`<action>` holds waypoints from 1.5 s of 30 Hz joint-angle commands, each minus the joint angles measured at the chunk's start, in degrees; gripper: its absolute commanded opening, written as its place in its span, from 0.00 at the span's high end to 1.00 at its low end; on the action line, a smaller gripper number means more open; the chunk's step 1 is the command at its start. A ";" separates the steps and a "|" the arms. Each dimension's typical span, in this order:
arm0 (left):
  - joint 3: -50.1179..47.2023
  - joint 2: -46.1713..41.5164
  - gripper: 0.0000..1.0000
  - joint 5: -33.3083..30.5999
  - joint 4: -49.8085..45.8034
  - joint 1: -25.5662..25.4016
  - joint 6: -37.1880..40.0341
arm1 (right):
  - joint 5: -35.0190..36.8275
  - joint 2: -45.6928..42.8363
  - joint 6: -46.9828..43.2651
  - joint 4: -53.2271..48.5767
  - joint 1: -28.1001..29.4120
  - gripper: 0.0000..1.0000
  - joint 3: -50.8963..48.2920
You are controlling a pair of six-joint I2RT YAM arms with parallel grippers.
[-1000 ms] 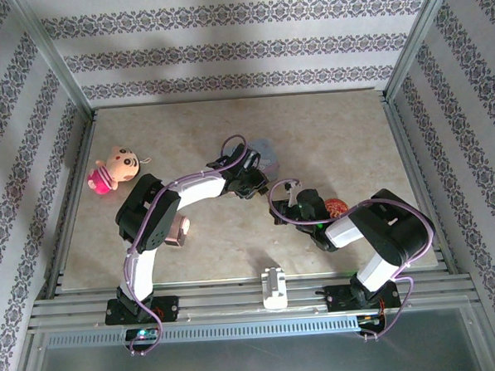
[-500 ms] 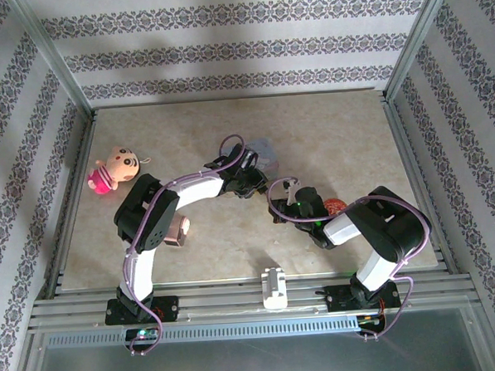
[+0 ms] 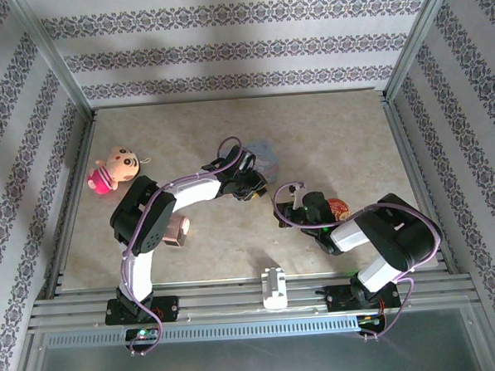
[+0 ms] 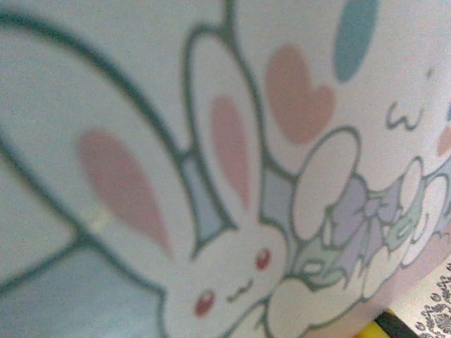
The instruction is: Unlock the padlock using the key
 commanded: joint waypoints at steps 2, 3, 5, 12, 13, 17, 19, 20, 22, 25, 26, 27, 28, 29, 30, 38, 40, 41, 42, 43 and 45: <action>-2.77 1.95 0.91 9.16 -5.81 -0.43 -8.88 | -2.10 -1.64 -2.34 1.81 -0.44 1.00 -1.38; -2.80 2.02 0.92 9.23 -5.65 -0.40 -9.01 | -2.19 -1.61 -2.46 1.77 -0.44 1.00 -1.41; -2.97 1.95 0.92 9.04 -5.63 -0.40 -9.06 | -2.19 -1.42 -2.71 1.85 -0.44 1.00 -1.28; -3.09 2.13 0.92 8.61 -5.89 -0.41 -8.97 | -1.66 -1.12 -2.82 2.38 -0.45 1.00 -0.12; -3.12 2.19 0.92 8.64 -6.03 -0.40 -8.89 | -1.63 -1.00 -2.88 2.31 -0.44 1.00 0.23; -3.31 2.30 0.91 8.56 -5.81 -0.40 -9.04 | -1.83 0.03 -2.79 2.37 -0.44 1.00 1.62; -3.39 2.22 0.91 8.55 -5.42 -0.40 -9.23 | -2.07 0.71 -2.66 2.47 -0.45 1.00 2.26; -3.40 2.14 0.91 8.50 -5.45 -0.41 -9.11 | -2.26 0.94 -2.59 2.56 -0.44 1.00 2.60; -3.38 2.04 0.91 8.41 -5.46 -0.42 -9.06 | -2.45 1.60 -2.38 2.81 -0.44 1.00 3.07; -3.32 2.04 0.91 8.30 -5.38 -0.41 -8.97 | -2.36 2.17 -2.10 3.06 -0.44 1.00 3.41; -3.37 2.04 0.91 8.39 -5.28 -0.40 -8.97 | -2.36 2.31 -2.10 3.17 -0.44 1.00 3.41; -3.40 2.13 0.91 8.47 -5.19 -0.41 -9.03 | -2.36 2.36 -1.97 3.26 -0.44 1.00 3.43; -3.35 2.11 0.91 8.54 -5.11 -0.43 -9.06 | -2.28 2.44 -1.97 3.35 -0.44 1.00 3.38; -3.40 2.21 0.91 8.60 -5.02 -0.45 -9.06 | -2.15 2.61 -1.91 3.35 -0.44 1.00 3.37; -3.33 2.22 0.91 8.68 -4.93 -0.41 -9.06 | -2.01 2.76 -1.86 3.35 -0.44 1.00 3.42; -3.03 2.44 0.91 8.92 -4.66 -0.45 -9.06 | -1.92 4.16 -1.40 4.48 -0.66 1.00 3.73; -3.04 2.48 0.91 9.02 -4.71 -0.40 -8.97 | -1.93 4.29 -1.40 4.58 -0.70 1.00 4.03; -3.02 2.48 0.91 8.99 -4.67 -0.42 -8.97 | -2.01 4.29 -1.31 4.61 -0.77 1.00 4.13; -2.89 2.48 0.91 9.06 -4.66 -0.42 -8.91 | -2.00 4.33 -1.31 4.66 -0.79 1.00 4.29; -2.94 2.49 0.91 9.04 -4.66 -0.41 -8.88 | -2.01 4.38 -1.27 4.67 -0.79 1.00 4.39; -2.96 2.48 0.91 9.06 -4.72 -0.42 -8.80 | -2.01 4.47 -1.22 4.84 -0.88 1.00 4.48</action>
